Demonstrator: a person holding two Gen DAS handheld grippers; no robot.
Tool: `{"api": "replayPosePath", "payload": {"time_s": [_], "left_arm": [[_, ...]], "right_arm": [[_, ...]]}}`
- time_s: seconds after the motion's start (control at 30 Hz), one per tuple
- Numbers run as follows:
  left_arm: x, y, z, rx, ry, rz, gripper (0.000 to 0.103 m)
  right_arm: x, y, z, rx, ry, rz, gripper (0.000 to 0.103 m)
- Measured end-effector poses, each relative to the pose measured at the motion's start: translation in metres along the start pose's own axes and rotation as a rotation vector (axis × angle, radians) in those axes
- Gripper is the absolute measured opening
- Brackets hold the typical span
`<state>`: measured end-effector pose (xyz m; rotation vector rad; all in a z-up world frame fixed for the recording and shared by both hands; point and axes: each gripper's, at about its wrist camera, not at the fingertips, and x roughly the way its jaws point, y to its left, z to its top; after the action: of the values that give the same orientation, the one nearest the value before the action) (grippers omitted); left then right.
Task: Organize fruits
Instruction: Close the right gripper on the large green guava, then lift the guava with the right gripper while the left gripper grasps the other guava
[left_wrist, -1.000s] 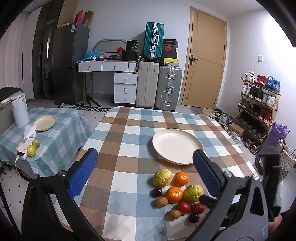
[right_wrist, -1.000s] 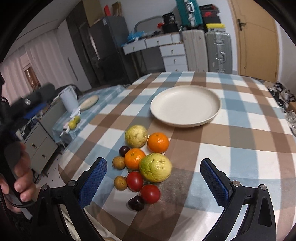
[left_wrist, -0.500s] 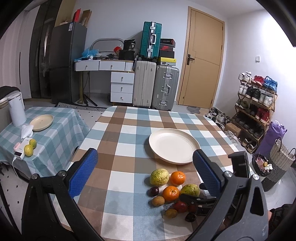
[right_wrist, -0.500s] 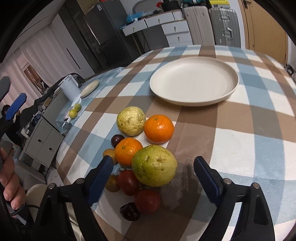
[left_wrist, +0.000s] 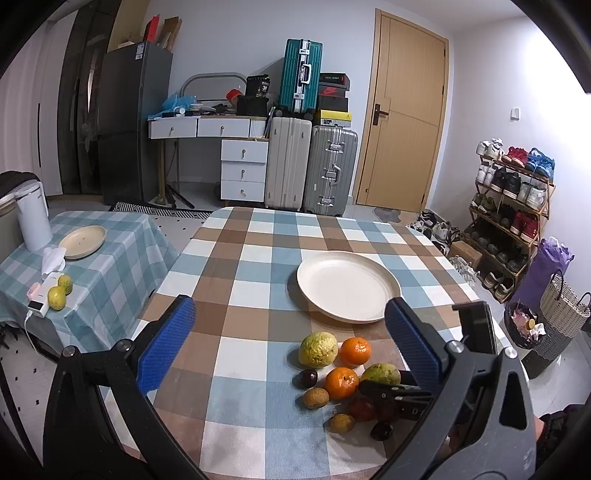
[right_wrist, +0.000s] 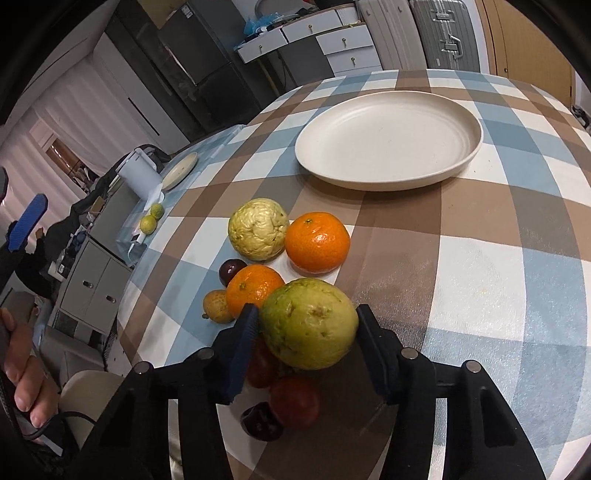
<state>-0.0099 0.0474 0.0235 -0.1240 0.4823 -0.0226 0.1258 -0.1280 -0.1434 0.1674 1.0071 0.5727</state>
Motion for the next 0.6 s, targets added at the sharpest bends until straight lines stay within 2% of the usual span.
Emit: {"api": "replayPosePath", "payload": {"time_s": [0.2,0.6], "left_arm": [[0.008,-0.002,-0.003,0.021,0.015,0.016,0.102],[0.038,0.004,-0.009,0.003,0.123,0.028,0.102]], "right_arm": [[-0.001,-0.003,0.000,0.035,0.003,0.028,0.054],[-0.019,-0.013,0.000,0.086,-0.044,0.035,0.054]]}}
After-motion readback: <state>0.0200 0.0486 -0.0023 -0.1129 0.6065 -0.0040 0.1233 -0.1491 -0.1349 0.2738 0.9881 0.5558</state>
